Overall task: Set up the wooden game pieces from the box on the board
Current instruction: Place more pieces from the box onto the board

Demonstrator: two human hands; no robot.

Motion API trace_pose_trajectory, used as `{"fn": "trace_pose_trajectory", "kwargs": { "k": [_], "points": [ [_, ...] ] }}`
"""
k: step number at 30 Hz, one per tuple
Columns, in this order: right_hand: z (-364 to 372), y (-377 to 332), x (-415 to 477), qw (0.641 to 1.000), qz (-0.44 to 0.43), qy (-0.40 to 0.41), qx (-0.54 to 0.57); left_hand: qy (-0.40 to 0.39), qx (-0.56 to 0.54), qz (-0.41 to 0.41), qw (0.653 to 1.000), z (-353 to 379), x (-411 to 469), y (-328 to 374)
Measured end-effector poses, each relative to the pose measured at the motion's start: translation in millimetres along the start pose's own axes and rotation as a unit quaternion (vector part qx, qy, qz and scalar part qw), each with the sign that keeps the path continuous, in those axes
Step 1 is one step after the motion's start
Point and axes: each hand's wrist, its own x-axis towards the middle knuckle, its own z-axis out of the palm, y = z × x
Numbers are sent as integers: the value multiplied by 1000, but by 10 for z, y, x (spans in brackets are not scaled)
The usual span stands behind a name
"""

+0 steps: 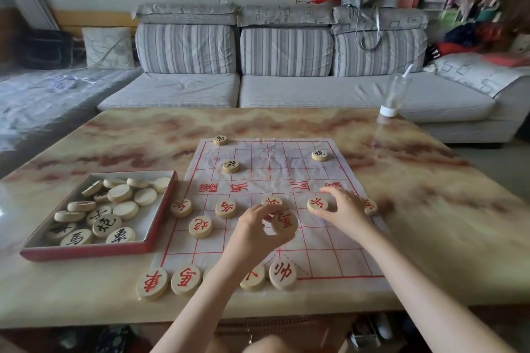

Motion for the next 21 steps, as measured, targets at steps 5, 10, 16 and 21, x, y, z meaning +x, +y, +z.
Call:
{"fn": "trace_pose_trajectory", "kwargs": {
  "k": [5,10,16,21],
  "points": [
    [-273,185,-209,992,20,34,121,-45,-1,17,999,288,-2,138],
    [-496,377,-606,988,28,44,145,-96,15,54,994,714,-67,350],
    [-636,554,-916,986,44,66,148,-121,49,91,987,1113,-146,544],
    [-652,640,-1014,983,52,78,155,-131,81,91,984,1248,-187,574]
  ]
}}
